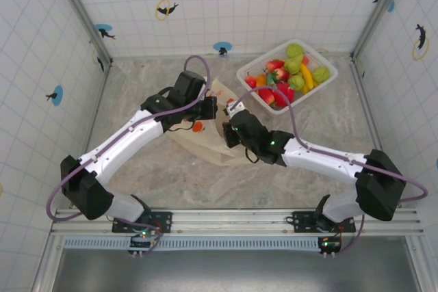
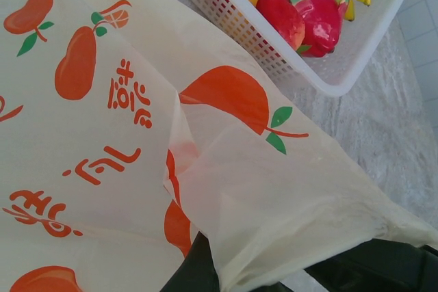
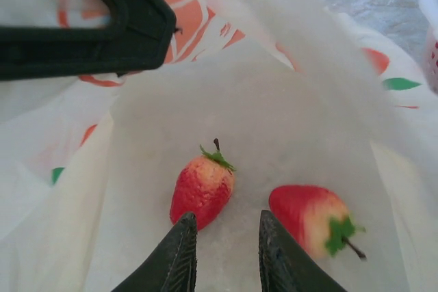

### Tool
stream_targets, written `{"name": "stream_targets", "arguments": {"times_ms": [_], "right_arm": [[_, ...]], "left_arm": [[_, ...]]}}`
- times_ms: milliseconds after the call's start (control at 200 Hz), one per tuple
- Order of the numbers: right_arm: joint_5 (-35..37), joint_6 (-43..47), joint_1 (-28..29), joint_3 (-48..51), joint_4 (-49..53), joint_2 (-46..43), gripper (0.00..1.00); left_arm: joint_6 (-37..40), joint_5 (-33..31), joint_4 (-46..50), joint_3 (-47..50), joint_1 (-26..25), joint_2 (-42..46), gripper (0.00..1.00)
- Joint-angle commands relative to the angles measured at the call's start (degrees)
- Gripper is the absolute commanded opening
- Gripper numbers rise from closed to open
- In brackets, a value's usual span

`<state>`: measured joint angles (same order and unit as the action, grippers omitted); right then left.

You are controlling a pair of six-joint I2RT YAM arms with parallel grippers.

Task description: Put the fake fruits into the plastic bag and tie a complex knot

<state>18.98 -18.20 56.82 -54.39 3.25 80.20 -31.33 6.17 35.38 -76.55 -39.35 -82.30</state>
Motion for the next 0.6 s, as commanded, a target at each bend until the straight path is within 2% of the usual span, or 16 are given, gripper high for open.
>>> {"name": "stream_targets", "arguments": {"times_ms": [0,165,330,400,485,595], "right_arm": [[-0.7,-0.2,-0.6,-0.8,2.0,-5.8,0.29],[-3.6,-0.4,-1.7,-0.9,5.5,-12.2,0.29],[-11.1,-1.9,-3.0,-0.8,6.0,-17.6,0.30],[-13.8,-2.4,-3.6,-1.3,6.0,-19.3,0.32],[-13.8,-2.3,-5.3,-3.0,9.9,-21.0,0.37],[-14.1,-1.6,-11.4,-4.5,13.4,-22.8,0.45]], "left_arm": [[0.1,-0.6,0.9,-0.3,1.0,0.6,0.00],[0.8,0.0,0.8,0.0,1.4,0.5,0.00],[0.9,0.2,0.6,0.3,1.5,0.3,0.00],[0.9,0.2,0.5,0.3,1.5,0.2,0.00],[1.0,0.1,0.5,0.1,1.4,0.3,0.00],[1.4,0.0,0.1,0.1,1.5,1.2,0.00]]}}
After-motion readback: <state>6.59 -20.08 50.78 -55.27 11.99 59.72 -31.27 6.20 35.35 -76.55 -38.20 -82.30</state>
